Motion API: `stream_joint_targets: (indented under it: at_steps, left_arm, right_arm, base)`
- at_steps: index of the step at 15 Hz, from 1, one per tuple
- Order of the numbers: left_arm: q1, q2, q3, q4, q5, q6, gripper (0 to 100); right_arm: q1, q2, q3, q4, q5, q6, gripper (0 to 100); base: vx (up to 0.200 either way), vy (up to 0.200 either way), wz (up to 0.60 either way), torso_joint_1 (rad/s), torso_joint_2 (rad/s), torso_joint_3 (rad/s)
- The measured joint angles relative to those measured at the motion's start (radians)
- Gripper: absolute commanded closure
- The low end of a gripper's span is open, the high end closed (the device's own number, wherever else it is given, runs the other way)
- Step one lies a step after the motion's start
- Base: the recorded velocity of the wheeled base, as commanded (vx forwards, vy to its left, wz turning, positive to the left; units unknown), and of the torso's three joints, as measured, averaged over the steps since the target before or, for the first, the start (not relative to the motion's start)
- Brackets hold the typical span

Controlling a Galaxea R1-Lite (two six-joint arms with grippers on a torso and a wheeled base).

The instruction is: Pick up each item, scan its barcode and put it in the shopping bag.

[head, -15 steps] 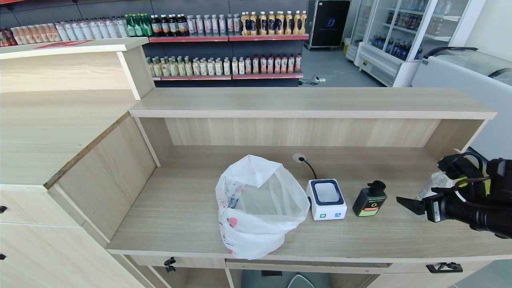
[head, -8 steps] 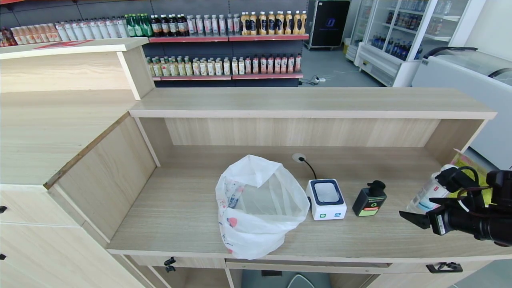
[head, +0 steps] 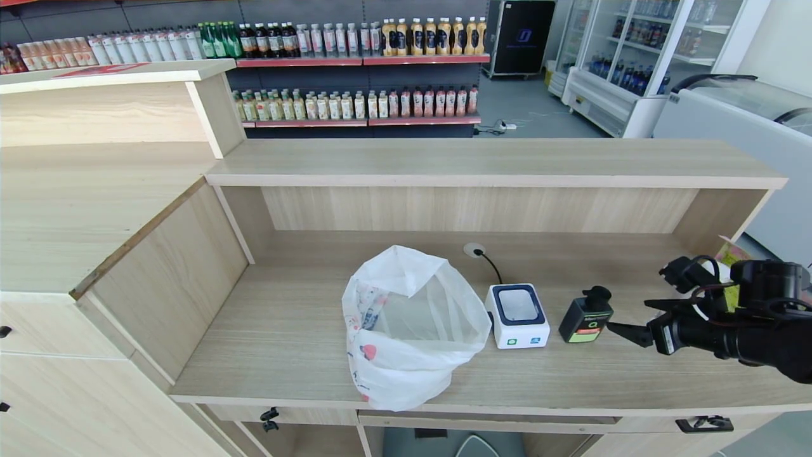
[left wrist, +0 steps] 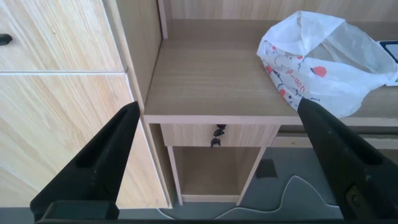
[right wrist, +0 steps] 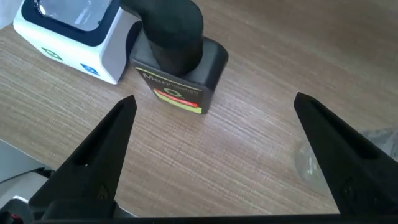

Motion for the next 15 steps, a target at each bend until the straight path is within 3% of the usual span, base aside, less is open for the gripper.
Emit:
stream_joint_targets:
  at_steps: [6,15]
  left_arm:
    - [0.000,0.000,0.000,0.000,0.000,0.000,0]
    - [0.000,0.000,0.000,0.000,0.000,0.000,0]
  right_arm:
    - [0.040,0.110,-0.078,0.009,0.120,-0.142,0]
    - [0.091,0.237,-0.241,0.008,0.208,-0.149,0]
  base:
    - [0.000,0.000,0.00,0.000,0.00,0.000]
    - [0.000,0.000,0.00,0.000,0.00,0.000]
